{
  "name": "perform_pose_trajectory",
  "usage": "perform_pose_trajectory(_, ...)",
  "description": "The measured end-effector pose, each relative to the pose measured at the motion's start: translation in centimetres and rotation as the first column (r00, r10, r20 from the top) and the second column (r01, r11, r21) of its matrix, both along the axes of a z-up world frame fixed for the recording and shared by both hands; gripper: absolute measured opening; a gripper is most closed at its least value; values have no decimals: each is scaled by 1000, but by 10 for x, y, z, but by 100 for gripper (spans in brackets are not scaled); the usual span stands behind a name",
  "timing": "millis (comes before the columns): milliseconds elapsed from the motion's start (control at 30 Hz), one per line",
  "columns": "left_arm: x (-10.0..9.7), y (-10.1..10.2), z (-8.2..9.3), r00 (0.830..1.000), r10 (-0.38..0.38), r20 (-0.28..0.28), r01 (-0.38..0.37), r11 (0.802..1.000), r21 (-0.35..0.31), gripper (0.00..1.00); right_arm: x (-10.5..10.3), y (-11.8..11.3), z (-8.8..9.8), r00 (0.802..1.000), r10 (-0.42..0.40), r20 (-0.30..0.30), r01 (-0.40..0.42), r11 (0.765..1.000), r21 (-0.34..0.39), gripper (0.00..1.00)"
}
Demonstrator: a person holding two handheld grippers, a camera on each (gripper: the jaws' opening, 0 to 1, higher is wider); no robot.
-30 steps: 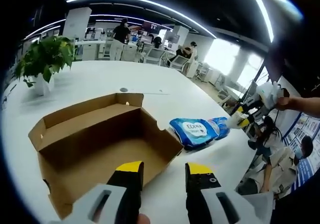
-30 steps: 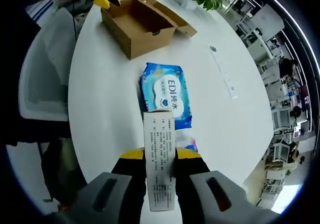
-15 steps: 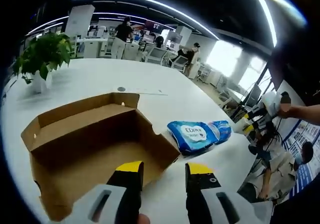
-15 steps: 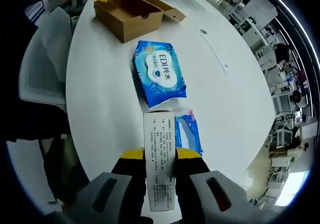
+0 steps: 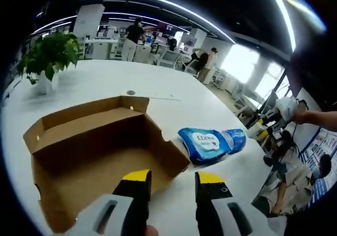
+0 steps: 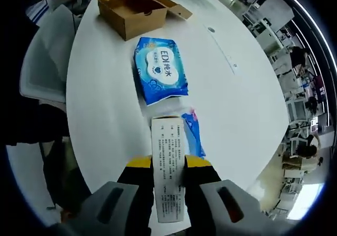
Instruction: Operate the shoe box by opening the lid, removing the specified soft item, and placing it in the target area until the item is outside and the box remains undamaged.
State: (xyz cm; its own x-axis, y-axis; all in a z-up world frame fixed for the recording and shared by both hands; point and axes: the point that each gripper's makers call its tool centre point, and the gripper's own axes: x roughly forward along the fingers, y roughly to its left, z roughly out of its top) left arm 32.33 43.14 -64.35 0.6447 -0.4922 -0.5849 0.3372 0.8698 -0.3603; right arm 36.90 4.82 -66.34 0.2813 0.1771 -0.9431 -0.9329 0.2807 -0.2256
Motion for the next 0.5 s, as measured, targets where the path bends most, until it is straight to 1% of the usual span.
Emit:
perform_pose_trajectory(167, -2, 10, -1, 999, 34, -3, -34, 999, 2, 33, 15, 1, 1, 1000, 9, 4, -9, 1000, -3, 18)
perform_pose_trajectory(333, -8, 22, 0, 997, 73, -7, -73, 997, 5, 33, 32, 3, -1, 1000, 28, 7, -28, 1000, -14, 18)
perform_pose_trajectory(500, -13, 36, 2, 994, 112, -6, -112, 994, 11, 33, 56, 3, -7, 999, 35, 19, -35, 999, -31, 18)
